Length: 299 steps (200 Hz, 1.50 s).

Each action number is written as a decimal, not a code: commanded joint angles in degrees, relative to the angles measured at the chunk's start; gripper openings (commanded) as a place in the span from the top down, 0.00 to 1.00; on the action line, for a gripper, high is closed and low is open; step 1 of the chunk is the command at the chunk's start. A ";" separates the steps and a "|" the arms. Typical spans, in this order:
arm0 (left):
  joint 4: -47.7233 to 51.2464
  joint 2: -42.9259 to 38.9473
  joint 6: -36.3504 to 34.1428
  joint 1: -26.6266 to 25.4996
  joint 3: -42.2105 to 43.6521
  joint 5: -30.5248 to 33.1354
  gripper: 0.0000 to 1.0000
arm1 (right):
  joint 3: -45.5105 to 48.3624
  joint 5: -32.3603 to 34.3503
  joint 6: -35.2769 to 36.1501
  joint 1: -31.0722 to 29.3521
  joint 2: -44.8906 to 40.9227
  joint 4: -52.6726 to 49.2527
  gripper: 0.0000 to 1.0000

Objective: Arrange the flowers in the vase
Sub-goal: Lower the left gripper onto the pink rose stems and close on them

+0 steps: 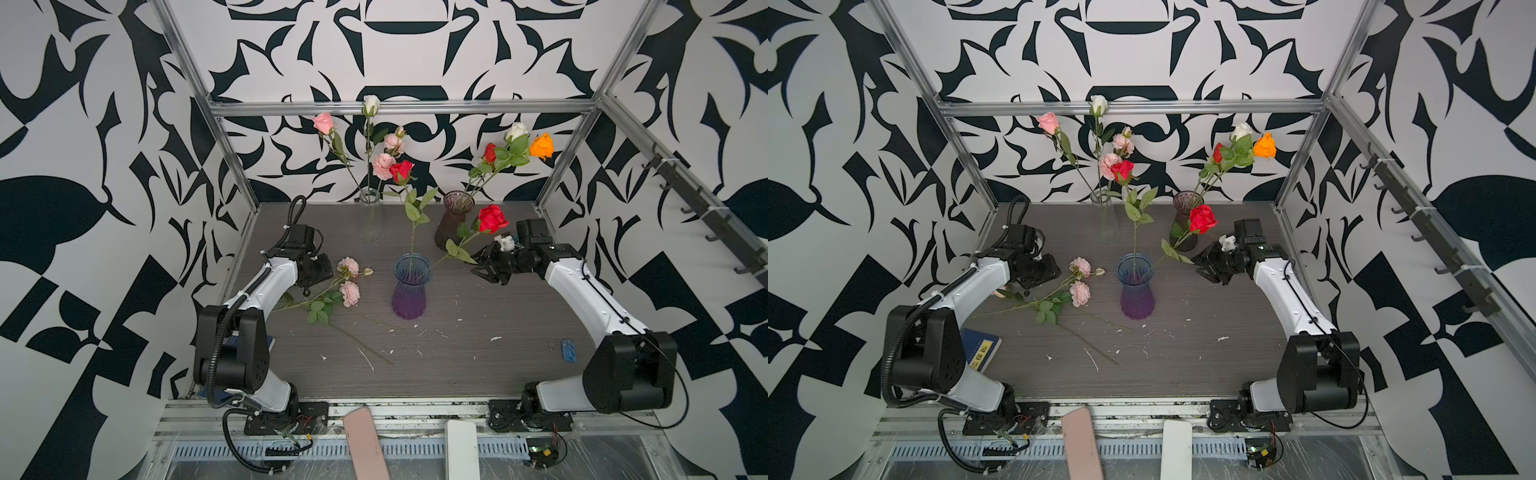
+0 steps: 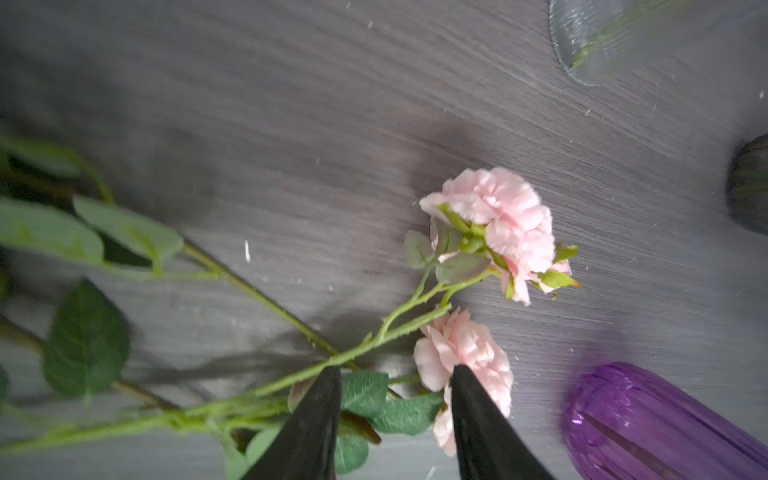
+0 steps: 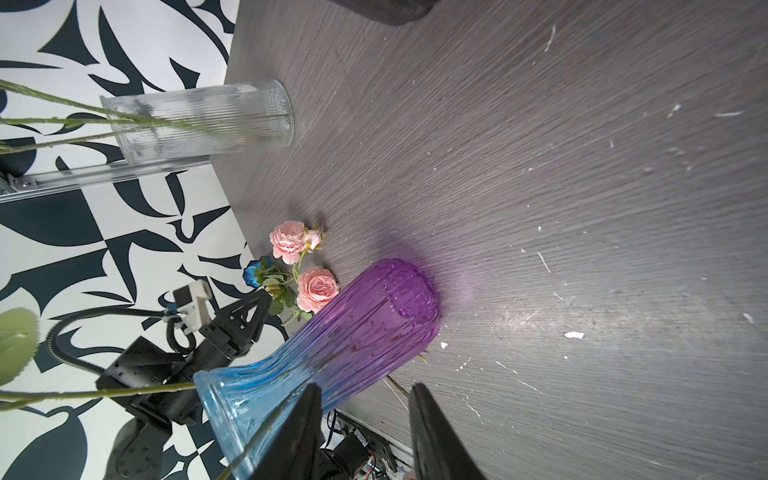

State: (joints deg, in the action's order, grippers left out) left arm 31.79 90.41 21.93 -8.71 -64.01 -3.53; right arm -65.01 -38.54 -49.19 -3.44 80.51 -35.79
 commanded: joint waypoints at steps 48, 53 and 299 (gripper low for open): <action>8.39 4.86 -15.67 -4.65 -3.94 3.99 0.52 | -1.53 -0.35 0.06 0.32 -0.37 0.54 0.61; 8.58 4.94 -16.20 -5.18 -3.81 4.40 0.52 | -1.65 -0.39 0.06 0.36 -0.23 0.63 0.61; 12.87 9.99 -19.92 -6.58 -7.34 10.59 0.76 | -2.33 -0.74 0.11 0.63 -0.34 -0.58 0.61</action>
State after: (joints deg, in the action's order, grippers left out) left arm 41.50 100.95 3.90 -15.51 -69.60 4.36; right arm -65.30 -38.79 -49.19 -3.07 80.73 -36.21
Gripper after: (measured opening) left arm 0.229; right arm 0.391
